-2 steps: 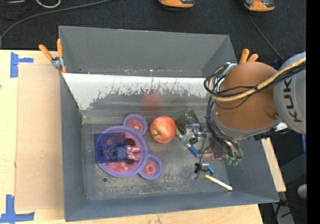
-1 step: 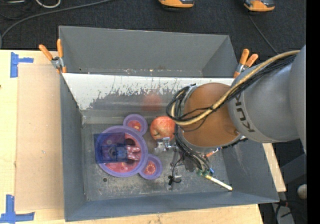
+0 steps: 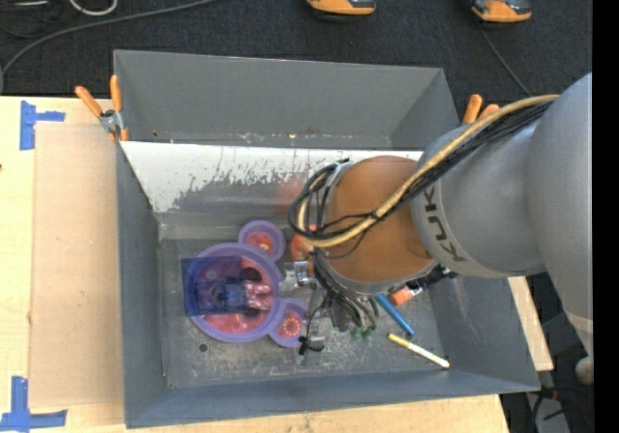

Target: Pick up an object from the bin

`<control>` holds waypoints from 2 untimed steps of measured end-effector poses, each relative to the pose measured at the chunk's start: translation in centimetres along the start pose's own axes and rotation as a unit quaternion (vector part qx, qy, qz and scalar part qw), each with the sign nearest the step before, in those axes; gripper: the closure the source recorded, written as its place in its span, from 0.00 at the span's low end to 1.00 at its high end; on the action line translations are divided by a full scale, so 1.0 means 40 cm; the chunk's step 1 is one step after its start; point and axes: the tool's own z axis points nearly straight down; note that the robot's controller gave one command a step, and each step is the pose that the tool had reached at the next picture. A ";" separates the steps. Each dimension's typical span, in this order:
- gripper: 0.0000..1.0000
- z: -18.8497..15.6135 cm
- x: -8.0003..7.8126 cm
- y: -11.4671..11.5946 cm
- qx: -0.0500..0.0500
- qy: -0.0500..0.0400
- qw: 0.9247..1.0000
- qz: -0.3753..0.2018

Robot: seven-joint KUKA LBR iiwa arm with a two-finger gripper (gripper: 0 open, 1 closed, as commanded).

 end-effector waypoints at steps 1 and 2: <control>0.00 0.050 -0.004 0.039 -0.001 0.005 0.994 -0.112; 0.00 0.116 0.027 0.044 -0.002 0.000 0.998 0.067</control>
Offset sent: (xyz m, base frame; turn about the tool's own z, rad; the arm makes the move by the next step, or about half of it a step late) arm -0.0164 0.0174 -0.0551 0.1785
